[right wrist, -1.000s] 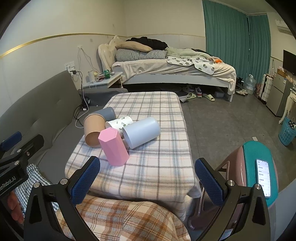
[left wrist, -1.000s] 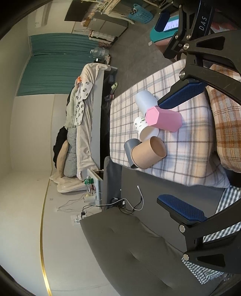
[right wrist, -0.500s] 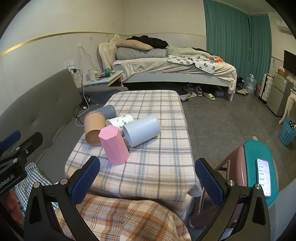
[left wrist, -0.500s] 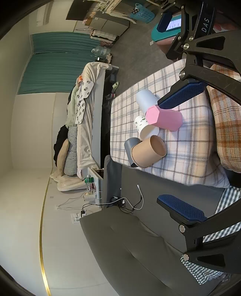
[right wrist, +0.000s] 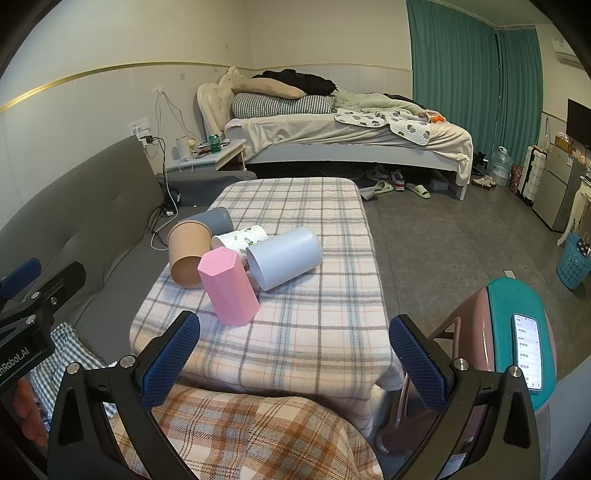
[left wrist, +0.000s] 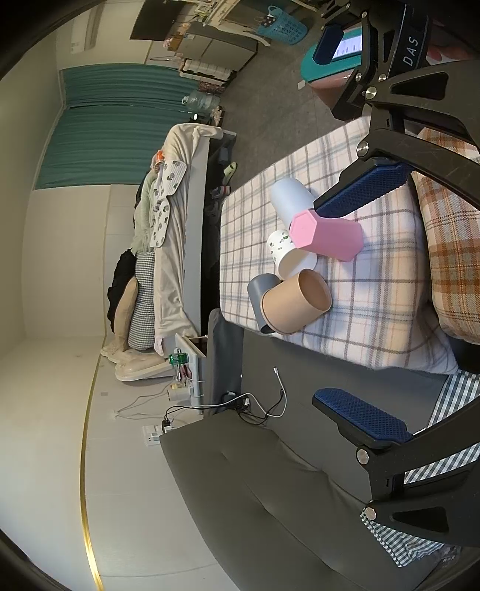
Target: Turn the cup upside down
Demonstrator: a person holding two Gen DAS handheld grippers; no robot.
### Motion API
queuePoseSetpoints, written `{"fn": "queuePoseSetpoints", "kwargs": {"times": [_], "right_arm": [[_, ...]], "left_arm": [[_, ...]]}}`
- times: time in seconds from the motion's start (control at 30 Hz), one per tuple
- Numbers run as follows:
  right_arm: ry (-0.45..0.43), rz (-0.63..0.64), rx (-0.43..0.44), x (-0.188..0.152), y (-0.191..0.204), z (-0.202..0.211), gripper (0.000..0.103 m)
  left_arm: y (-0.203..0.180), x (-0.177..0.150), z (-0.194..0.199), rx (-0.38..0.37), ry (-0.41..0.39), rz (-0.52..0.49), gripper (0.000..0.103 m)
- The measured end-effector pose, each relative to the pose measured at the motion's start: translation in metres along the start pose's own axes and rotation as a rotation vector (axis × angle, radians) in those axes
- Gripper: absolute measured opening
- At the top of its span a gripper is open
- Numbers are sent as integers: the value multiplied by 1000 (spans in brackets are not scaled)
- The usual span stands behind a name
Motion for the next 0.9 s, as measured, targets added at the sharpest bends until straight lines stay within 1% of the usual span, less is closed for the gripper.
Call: {"fn": "queuePoseSetpoints", "kwargs": {"times": [0.5,0.53,0.57,0.6,0.63,0.7,0.8,0.87,0.9], "right_arm": [[5,1,0,-2,0,0,103],[0,2,-5,-2,0,1,103],[-20,6,-14,1,1,4,103],[-41,6,-10,4,2,6,103],[-34,-6,4,5,4,7,103],[-16,-14,22,3,7,4,103],[8,18,16,-6,14,-1,103],[17,13,17,-9,13,-2,103],[19,6,18,-10,12,-2,103]], "left_arm": [[0,1,1,7,2,-3,96],[1,2,5,24,-3,2,96],[0,11,11,28,-17,15,96],[-1,15,14,10,-28,21,96],[-3,21,17,-18,-41,26,96],[-4,20,18,11,-42,22,96],[-8,11,13,10,-12,-6,96],[-5,9,10,20,-7,-3,96],[-5,9,10,12,-6,5,96]]}}
Point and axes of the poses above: each gripper's, at about its wrist camera, not at the fingertips, and z roughly against the way its jaws point, y to its left, x to its top, the point moved 5 cm from there along -z, roughly the way its jaws point, and after that the axes turned 6 degrees about -y, right-handed, at the moved point
